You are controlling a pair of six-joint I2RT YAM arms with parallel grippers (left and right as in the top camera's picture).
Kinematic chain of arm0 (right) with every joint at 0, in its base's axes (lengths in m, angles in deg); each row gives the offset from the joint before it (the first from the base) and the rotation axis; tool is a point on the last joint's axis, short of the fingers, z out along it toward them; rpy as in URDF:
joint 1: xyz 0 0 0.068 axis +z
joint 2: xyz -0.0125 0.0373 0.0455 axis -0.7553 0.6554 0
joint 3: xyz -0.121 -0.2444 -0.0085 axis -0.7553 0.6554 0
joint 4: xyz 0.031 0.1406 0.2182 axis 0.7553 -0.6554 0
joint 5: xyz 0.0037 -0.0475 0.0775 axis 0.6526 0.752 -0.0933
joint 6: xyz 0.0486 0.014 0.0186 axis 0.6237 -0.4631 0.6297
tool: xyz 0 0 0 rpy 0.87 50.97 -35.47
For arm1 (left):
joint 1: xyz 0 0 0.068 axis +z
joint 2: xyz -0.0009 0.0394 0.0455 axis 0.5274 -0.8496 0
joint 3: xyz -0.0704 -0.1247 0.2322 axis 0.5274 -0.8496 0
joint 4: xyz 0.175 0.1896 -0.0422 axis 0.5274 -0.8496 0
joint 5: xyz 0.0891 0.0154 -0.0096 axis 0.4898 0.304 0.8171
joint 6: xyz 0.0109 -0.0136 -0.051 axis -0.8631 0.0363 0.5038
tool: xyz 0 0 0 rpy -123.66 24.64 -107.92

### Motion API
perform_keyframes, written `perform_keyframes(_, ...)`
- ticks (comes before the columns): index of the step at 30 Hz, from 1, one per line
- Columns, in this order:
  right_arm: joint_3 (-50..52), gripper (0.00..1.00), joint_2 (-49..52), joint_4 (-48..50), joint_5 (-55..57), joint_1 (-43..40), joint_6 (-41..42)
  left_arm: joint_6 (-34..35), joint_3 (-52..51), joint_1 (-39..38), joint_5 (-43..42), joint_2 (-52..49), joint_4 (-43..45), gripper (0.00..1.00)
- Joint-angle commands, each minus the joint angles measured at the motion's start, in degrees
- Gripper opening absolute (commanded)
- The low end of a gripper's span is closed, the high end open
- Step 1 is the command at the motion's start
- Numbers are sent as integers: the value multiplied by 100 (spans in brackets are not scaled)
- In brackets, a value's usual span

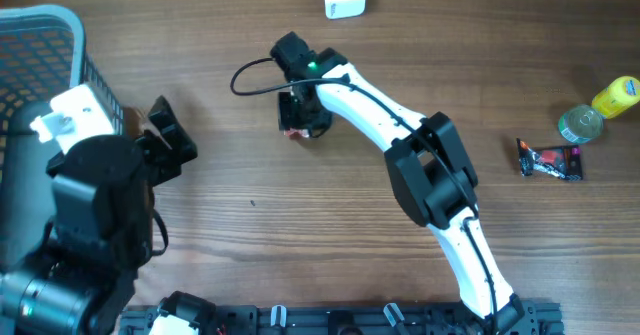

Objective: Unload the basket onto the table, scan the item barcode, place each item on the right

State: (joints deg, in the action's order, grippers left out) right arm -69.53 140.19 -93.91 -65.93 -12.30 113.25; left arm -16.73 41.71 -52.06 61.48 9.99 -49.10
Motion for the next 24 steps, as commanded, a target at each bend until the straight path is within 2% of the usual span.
perform_keyframes(1,164,52,168,-433,-1626,-208,79,-105,-9,22,-133,-308,-66,100)
perform_keyframes(5,164,53,101,-1060,-2393,-540,-42,-61,-9,22,-175,-603,-70,100)
perform_keyframes(10,164,53,72,-1823,-3633,-968,-616,68,-9,22,-201,-957,-68,100)
perform_keyframes(14,164,53,72,-2114,-4085,-1119,-772,199,-9,22,-245,-1178,-61,100)
perform_keyframes(17,164,53,72,-2181,-4872,-1128,-1038,199,-9,22,-243,-1261,-61,100)
perform_keyframes(21,164,54,72,-1937,-4911,-1128,-1158,199,-9,22,-243,-1270,-61,100)
perform_keyframes(24,164,53,72,-393,-4634,-1128,-1145,199,-9,22,-243,-1270,-24,100)
